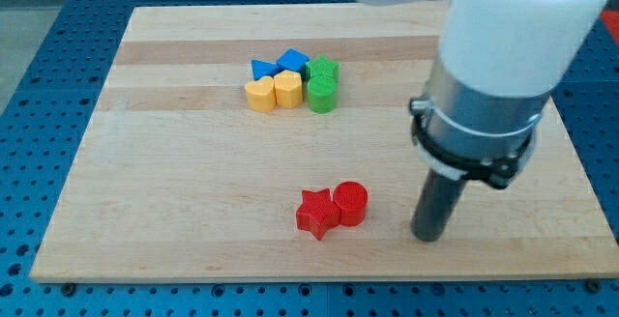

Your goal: Slide the red circle a bit up

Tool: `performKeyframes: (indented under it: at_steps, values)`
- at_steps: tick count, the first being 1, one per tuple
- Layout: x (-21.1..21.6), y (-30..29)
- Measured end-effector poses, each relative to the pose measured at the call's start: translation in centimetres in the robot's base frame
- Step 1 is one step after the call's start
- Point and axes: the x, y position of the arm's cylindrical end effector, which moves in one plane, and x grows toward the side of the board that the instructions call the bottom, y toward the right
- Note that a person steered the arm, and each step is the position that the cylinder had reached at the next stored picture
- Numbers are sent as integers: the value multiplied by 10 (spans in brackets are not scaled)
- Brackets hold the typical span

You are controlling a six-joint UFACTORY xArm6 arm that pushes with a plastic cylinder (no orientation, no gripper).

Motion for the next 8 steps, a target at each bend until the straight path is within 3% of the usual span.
performKeyframes:
  at_steps: [3, 5, 8]
  values:
    - [-10, -64]
    - [-12, -56]
    - [-46, -109]
